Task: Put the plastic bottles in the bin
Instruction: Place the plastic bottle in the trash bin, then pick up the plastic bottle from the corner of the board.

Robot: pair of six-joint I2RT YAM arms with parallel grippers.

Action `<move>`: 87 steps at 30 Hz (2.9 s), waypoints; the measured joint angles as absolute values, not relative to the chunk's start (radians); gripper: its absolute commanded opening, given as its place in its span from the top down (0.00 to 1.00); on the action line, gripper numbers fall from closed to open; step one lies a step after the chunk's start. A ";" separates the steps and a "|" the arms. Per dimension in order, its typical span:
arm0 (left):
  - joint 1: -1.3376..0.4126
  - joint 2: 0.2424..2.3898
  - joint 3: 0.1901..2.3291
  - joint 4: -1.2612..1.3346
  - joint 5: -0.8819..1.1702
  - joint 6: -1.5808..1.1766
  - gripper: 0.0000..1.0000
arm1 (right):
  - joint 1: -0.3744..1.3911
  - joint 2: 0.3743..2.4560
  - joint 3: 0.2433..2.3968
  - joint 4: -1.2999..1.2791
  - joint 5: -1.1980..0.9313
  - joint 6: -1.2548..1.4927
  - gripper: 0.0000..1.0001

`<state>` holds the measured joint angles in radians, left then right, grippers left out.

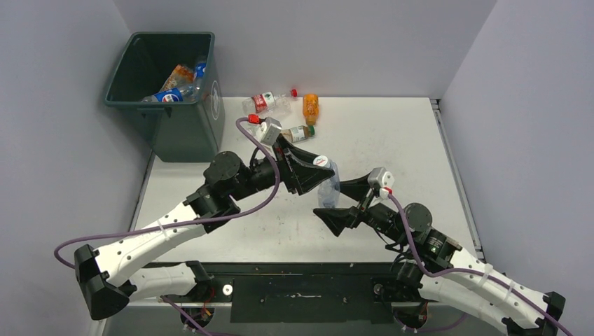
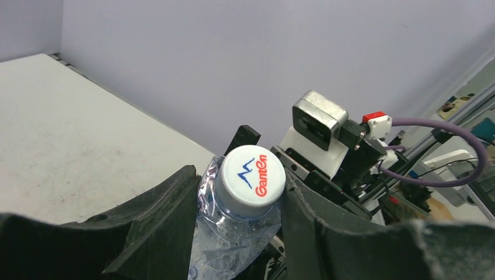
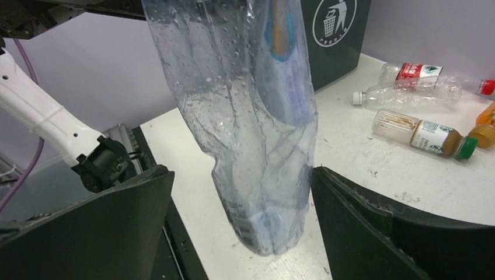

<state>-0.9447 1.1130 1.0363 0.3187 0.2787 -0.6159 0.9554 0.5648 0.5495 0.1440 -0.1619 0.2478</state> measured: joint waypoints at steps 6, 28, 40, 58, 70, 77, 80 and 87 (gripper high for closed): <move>-0.891 1.031 1.152 0.114 0.168 -0.474 1.00 | 0.955 0.531 0.658 0.019 -0.163 0.284 0.10; -0.626 0.883 1.393 0.162 -0.676 0.123 1.00 | 0.955 0.360 0.453 -0.009 0.130 0.492 0.10; -0.144 1.211 1.588 0.218 -0.550 -0.148 1.00 | 0.955 0.336 0.432 -0.008 0.240 0.555 0.10; -0.029 1.772 1.739 0.580 -0.409 -0.302 0.78 | 0.955 0.472 0.437 -0.070 0.284 0.484 0.10; -0.053 1.813 1.810 0.594 -0.390 -0.260 0.04 | 0.955 0.509 0.437 -0.063 0.284 0.483 0.10; -0.219 1.525 1.612 0.522 -0.405 -0.282 0.04 | 0.955 0.576 0.437 0.015 0.323 0.508 0.10; -0.328 1.355 1.567 0.406 -0.364 -0.334 0.04 | 0.954 0.693 0.442 0.084 0.382 0.548 0.10; -0.427 1.076 1.407 0.058 -0.230 -0.394 0.04 | 0.795 1.065 0.555 0.255 0.420 0.681 0.11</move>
<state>-0.4271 1.0760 1.4075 0.0578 -0.2298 -0.3943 0.7948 1.0653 0.5549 0.2546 0.4202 0.6811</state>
